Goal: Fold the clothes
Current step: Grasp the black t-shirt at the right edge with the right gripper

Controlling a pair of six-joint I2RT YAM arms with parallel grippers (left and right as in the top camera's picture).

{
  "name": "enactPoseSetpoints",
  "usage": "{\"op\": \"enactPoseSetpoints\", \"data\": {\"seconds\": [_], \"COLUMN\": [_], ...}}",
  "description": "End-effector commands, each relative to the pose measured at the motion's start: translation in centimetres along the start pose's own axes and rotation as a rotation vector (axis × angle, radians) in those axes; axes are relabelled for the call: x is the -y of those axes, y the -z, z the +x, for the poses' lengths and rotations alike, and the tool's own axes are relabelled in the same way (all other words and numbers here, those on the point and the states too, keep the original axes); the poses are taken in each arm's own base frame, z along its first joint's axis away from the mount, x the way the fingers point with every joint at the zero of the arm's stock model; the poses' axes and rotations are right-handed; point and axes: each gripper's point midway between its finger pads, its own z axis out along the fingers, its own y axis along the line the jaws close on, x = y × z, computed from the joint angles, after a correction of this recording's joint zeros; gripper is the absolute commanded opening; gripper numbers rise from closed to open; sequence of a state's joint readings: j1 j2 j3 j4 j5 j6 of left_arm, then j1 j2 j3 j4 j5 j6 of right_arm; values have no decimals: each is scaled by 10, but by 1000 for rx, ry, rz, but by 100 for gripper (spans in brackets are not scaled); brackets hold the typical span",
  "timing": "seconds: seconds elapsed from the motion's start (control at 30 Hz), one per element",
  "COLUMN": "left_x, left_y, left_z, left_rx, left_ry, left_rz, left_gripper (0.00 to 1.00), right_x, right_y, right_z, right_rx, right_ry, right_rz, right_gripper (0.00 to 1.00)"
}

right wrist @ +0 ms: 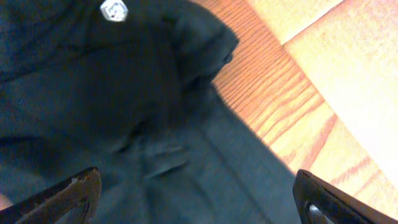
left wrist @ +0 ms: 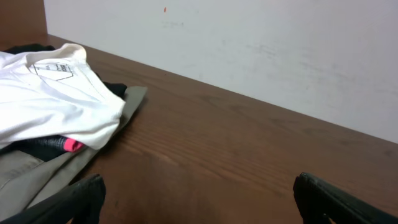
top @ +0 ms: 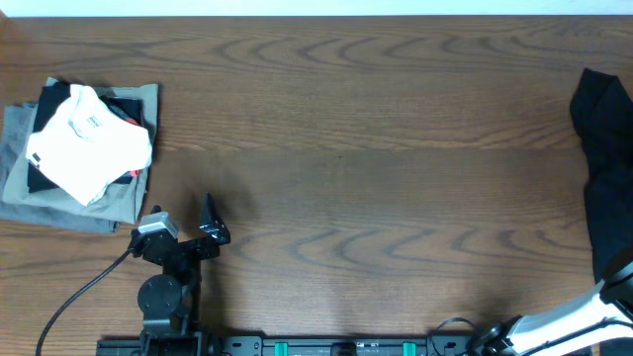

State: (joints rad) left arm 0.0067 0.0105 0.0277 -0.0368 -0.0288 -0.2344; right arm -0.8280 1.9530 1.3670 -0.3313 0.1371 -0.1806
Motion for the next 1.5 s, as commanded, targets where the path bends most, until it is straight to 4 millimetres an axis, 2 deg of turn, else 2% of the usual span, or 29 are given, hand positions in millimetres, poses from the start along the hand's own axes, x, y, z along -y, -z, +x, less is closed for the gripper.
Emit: {"op": "enactPoseSetpoints", "data": {"seconds": [0.0,0.1,0.2,0.4,0.6,0.7,0.8,1.07,1.3,1.47], "left_x": [-8,-8,-8,-8,-8,-8,-8,-8,-8,-8], "left_y": [-1,-1,-1,-1,-1,-1,-1,-1,-1,-1], "left_z": [17,17,17,17,17,17,17,17,17,17], "left_rx": [-46,-46,-46,-46,-46,-46,-46,-46,-46,-46], "left_ry": [-20,-20,-20,-20,-20,-20,-20,-20,-20,-20], "left_rz": [-28,-28,-28,-28,-28,-28,-28,-28,-28,-28], "left_gripper": [98,98,98,98,98,98,98,98,98,98], "right_x": [-2,-7,-25,-51,-65,-66,-65,-48,-54,-57], "right_y": [-12,-29,-45,-67,-65,-63,-66,-78,-94,-102], "right_z": [-7,-8,-10,-28,-58,-63,-57,-46,-29,-21], "right_rx": [35,52,50,-16,5,18,-2,-26,-53,-67], "right_ry": [62,73,92,120,147,146,145,95,69,68], "right_rz": [-53,-82,-186,-280,-294,-294,-296,-299,-378,-385], "right_gripper": [97,97,97,93,94,95,94,93,93,87]}}
